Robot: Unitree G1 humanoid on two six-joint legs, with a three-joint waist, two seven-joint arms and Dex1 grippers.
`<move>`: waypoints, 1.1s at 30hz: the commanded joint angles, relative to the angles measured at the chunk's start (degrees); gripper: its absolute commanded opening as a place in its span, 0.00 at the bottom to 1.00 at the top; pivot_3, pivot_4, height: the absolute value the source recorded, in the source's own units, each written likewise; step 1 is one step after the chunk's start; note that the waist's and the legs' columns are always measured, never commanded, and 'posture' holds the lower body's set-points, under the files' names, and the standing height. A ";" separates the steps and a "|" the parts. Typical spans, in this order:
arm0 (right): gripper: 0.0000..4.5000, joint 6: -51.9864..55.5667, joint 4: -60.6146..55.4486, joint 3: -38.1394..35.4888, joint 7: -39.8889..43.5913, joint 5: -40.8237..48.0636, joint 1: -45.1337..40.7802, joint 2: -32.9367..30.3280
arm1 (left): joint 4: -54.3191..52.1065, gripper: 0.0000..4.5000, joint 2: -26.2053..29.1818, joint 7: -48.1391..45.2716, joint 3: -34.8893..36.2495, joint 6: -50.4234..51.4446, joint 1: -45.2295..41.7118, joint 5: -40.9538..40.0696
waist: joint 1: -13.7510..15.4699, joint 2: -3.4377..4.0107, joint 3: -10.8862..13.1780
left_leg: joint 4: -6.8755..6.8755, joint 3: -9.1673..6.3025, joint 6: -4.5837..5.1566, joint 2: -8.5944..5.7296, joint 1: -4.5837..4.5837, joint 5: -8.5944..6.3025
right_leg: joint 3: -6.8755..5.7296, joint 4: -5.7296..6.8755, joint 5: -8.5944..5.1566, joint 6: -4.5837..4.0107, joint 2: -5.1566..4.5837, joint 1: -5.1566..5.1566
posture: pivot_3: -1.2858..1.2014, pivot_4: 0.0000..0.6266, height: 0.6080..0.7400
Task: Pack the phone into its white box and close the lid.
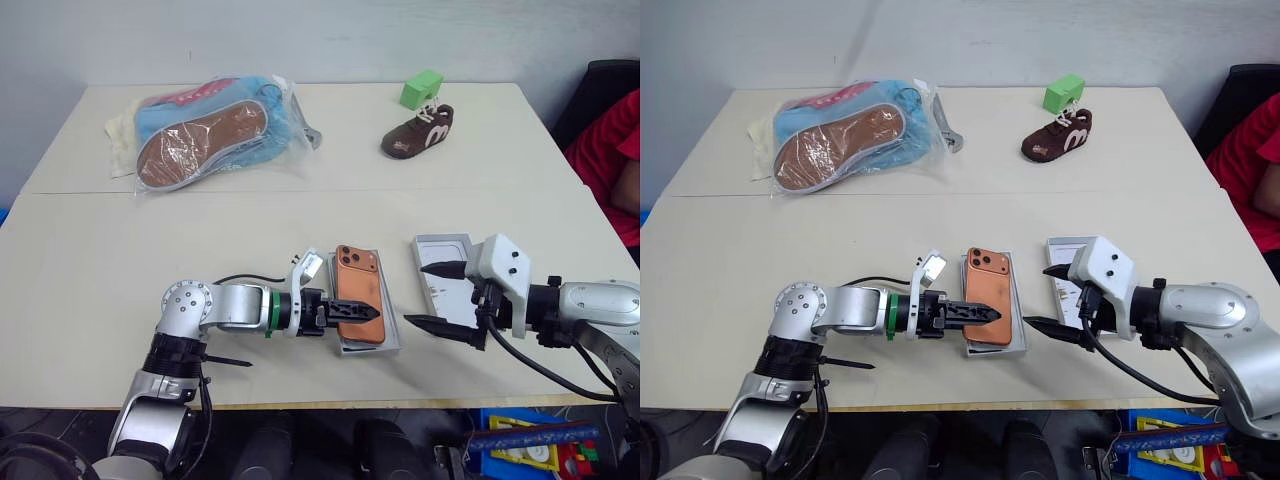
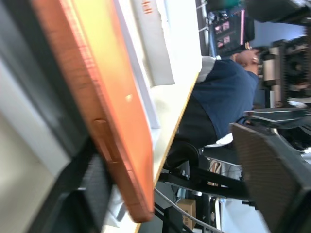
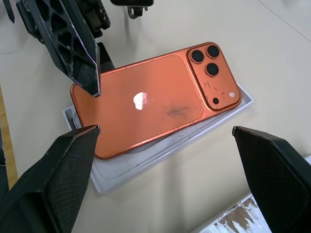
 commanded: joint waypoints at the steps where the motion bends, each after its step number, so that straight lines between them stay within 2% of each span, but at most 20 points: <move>1: 1.00 -1.35 -1.21 -0.75 -0.82 0.74 0.35 -0.36 | -2.52 0.99 1.89 -5.04 -1.02 1.64 -1.99 -0.32 | -0.05 0.00 0.01 | 0.00 0.00 0.00 0.00 0.00 0.00 | 0.00 -0.01 0.00 0.00 0.00 0.00 | 0.52 0.24 1.00; 6: 1.00 -1.63 -0.98 -0.82 -1.39 1.11 0.65 -0.62 | -6.13 0.99 5.44 -10.66 -2.16 3.29 -3.79 3.91 | -0.09 0.01 0.02 | -0.03 0.00 -0.01 0.02 -0.01 0.00 | 0.01 0.00 0.00 -0.01 0.01 -0.04 | 0.52 0.24 1.00; 9: 1.00 -0.37 -1.07 -0.88 -2.94 0.10 1.58 -1.44 | -10.21 0.99 9.86 -16.53 -1.98 3.61 -4.32 9.70 | -0.09 0.02 0.03 | -0.04 0.00 -0.01 0.01 -0.02 0.00 | 0.02 -0.02 -0.01 -0.01 0.01 -0.03 | 0.52 0.24 1.00; 13: 1.00 7.44 -1.29 -0.43 -11.50 -0.93 0.85 -0.01 | -21.28 0.99 21.40 -34.70 -2.90 -2.17 -2.00 21.76 | -0.42 -0.01 0.07 | -0.17 0.07 -0.03 0.04 -0.02 0.02 | 0.10 -0.02 -0.03 -0.09 0.00 -0.13 | 0.52 0.24 1.00; 15: 1.00 10.80 -2.14 0.05 -14.95 -0.65 0.74 1.11 | -26.81 0.99 28.91 -48.29 -5.06 -12.86 0.78 32.03 | -0.30 0.04 0.09 | -0.31 0.12 -0.07 0.07 0.01 0.04 | 0.16 -0.05 -0.04 -0.17 0.00 -0.18 | 0.52 0.24 1.00; 17: 1.00 14.13 -2.50 0.32 -18.69 -0.39 0.30 3.35 | -28.95 0.99 33.96 -59.42 -5.87 -24.88 3.90 41.58 | -0.21 0.09 0.12 | -0.42 0.15 -0.11 0.12 -0.01 0.04 | 0.15 -0.14 -0.08 -0.29 -0.02 -0.24 | 0.52 0.24 1.00; 20: 1.00 18.89 -1.84 1.26 -25.99 -1.62 -0.81 9.01 | -27.02 0.99 37.06 -72.28 -3.69 -44.04 9.15 53.17 | -0.12 0.14 0.15 | -0.52 0.16 -0.12 0.17 -0.01 0.03 | 0.11 -0.30 -0.06 -0.35 -0.05 -0.23 | 0.52 0.24 1.00; 24: 0.79 22.14 0.40 3.19 -33.09 -4.48 -1.63 15.04 | -23.60 1.00 34.18 -76.45 -1.57 -55.80 11.40 59.91 | 0.03 0.19 0.18 | -0.58 0.13 -0.04 0.20 -0.14 -0.01 | 0.08 -0.51 0.01 -0.40 -0.08 -0.25 | 0.52 0.24 1.00; 28: 0.47 22.35 1.60 5.40 -35.91 -6.71 -0.84 16.85 | -22.62 1.00 30.55 -76.63 0.01 -60.52 11.56 63.14 | -0.05 0.21 0.19 | -0.53 0.07 0.07 0.14 -0.35 -0.04 | 0.08 -0.55 0.07 -0.30 -0.11 -0.37 | 0.52 0.24 1.00; 33: 0.08 22.68 0.96 5.85 -37.57 -7.73 -0.08 18.64 | -22.87 1.00 29.69 -77.81 1.52 -61.64 13.04 64.60 | -0.43 0.21 0.19 | -0.50 0.06 0.06 0.14 -0.31 -0.03 | 0.05 -0.46 0.08 -0.27 -0.06 -0.36 | 0.52 0.24 1.00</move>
